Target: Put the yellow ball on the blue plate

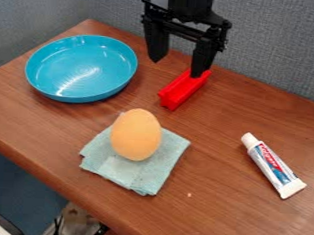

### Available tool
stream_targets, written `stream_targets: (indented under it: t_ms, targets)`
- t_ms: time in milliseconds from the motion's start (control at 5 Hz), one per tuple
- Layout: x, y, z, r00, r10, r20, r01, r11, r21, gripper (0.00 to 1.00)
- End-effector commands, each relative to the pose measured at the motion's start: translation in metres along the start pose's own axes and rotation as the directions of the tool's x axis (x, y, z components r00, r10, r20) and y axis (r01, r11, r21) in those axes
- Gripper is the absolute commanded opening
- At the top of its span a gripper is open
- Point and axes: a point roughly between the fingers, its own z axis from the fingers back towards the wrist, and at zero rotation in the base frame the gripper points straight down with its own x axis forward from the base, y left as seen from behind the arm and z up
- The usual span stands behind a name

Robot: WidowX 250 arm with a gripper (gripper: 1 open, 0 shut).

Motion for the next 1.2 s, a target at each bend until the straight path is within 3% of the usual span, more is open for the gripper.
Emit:
stream_targets:
  t_ms: [0, 200, 400, 600, 800, 1000]
  targets:
    - [-0.002, 0.001, -0.007, 1.0, 0.013, -0.02, -0.013, 1.0, 0.0, 1.0]
    - [-0.015, 0.009, -0.017, 0.988, 0.149, -0.032, -0.149, 0.989, 0.001, 1.0]
    - [-0.031, 0.017, -0.025, 0.956, 0.292, -0.027, -0.292, 0.956, 0.006, 1.0]
    - [-0.043, 0.024, -0.036, 0.91, 0.414, -0.009, -0.414, 0.91, 0.012, 1.0]
    - [-0.048, 0.025, -0.05, 0.872, 0.49, 0.015, -0.49, 0.872, 0.004, 1.0]
    - [-0.05, 0.024, -0.063, 0.841, 0.54, 0.04, -0.54, 0.841, -0.003, 1.0]
